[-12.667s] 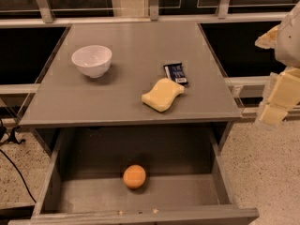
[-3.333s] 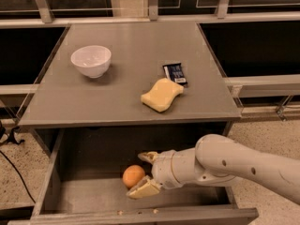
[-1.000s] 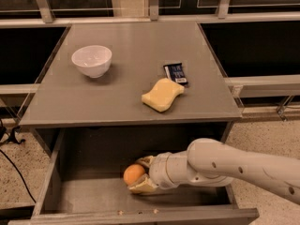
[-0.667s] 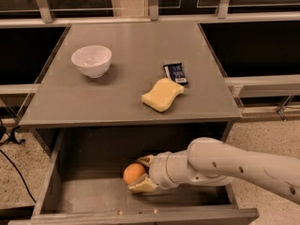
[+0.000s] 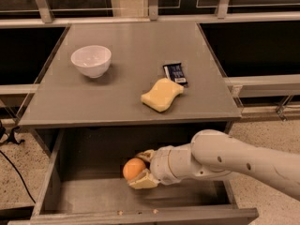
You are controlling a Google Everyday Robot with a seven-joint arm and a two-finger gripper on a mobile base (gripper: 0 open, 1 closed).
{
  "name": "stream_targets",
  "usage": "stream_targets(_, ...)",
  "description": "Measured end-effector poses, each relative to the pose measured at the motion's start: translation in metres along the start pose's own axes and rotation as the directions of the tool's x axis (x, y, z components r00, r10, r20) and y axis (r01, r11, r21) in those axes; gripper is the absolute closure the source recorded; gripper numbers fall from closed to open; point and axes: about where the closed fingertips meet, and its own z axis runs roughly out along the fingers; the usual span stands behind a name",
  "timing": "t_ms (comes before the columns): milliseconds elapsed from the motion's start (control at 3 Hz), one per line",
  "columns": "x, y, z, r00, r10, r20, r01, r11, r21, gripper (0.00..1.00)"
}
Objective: Pick orange from top drawer and place on counter
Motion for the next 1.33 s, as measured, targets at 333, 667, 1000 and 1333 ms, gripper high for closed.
stream_targets(333, -0.026, 0.0, -0.037, 1.0, -0.023, -0.001, 0.023, 0.9997, -0.005, 1.0)
stream_targets(667, -0.042, 0.002, -0.064, 0.999, -0.035, -0.007, 0.035, 0.9993, -0.016, 1.0)
stream_targets(1000, -0.075, -0.002, -0.098, 0.998, -0.067, 0.006, 0.067, 0.9973, -0.031, 1.0)
stream_targets(1333, -0.077, -0.002, -0.099, 0.998, -0.069, 0.006, 0.07, 0.9971, -0.031, 1.0)
